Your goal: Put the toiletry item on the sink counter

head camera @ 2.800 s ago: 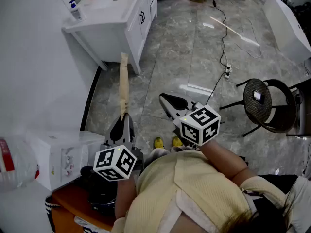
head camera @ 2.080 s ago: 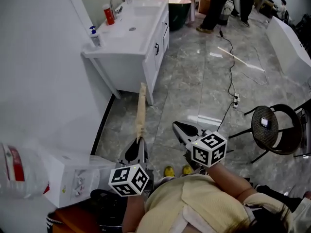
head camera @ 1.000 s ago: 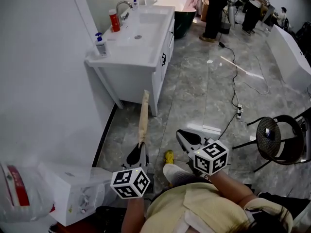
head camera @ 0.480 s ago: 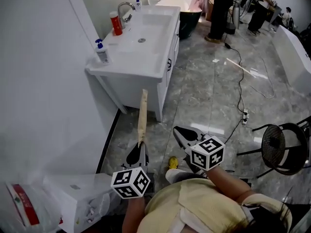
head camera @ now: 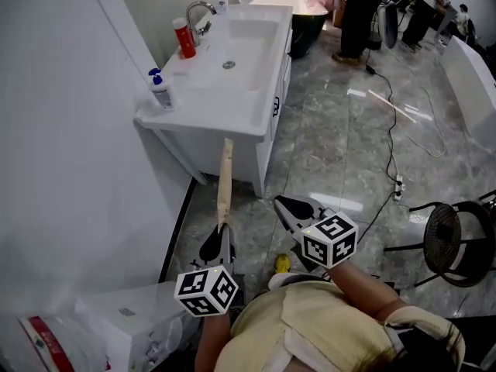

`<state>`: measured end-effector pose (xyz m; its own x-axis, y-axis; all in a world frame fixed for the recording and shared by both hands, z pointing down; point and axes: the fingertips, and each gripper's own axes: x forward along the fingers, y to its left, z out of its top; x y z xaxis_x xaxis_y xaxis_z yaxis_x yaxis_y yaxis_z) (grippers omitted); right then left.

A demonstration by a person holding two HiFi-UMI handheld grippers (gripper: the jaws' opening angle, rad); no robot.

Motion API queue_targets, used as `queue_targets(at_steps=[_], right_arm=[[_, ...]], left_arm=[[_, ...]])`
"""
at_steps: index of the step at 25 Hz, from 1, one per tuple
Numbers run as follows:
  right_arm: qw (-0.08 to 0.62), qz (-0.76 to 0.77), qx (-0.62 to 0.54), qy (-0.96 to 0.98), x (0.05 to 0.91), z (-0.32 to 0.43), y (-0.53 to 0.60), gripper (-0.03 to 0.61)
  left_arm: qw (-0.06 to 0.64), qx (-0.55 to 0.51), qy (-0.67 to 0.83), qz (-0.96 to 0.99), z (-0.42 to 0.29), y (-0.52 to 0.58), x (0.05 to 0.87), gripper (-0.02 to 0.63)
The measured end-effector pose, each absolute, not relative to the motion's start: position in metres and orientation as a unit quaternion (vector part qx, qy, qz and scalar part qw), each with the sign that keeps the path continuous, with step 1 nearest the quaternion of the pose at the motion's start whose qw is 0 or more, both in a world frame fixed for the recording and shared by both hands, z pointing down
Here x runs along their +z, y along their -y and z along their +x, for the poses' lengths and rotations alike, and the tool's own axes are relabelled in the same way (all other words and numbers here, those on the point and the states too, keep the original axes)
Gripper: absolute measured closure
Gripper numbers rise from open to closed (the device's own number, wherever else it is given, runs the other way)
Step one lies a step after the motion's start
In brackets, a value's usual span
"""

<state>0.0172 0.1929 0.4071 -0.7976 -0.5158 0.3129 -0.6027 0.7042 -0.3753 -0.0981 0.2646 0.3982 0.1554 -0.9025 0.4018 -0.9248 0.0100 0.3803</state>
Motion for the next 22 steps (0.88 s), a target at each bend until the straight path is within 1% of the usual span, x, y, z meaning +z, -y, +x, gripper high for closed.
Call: queue_targets(at_steps=[6, 12, 22], right_arm=[[0.084, 0.315, 0.238, 0.915, 0.41, 0.015, -0.165, 0.551], [0.072, 0.33, 0.241, 0.91, 0.413, 0.021, -0.141, 0.551], [0.075, 0.341, 0.243, 0.905, 0.413, 0.017, -0.114, 0.551]], left_arm=[[0.297, 0.025, 0.643, 0.705, -0.107, -0.227, 0.409, 0.538], [0.288, 0.032, 0.633, 0.718, -0.108, -0.198, 0.41, 0.538], [0.282, 0.045, 0.628, 0.724, -0.121, -0.157, 0.407, 0.538]])
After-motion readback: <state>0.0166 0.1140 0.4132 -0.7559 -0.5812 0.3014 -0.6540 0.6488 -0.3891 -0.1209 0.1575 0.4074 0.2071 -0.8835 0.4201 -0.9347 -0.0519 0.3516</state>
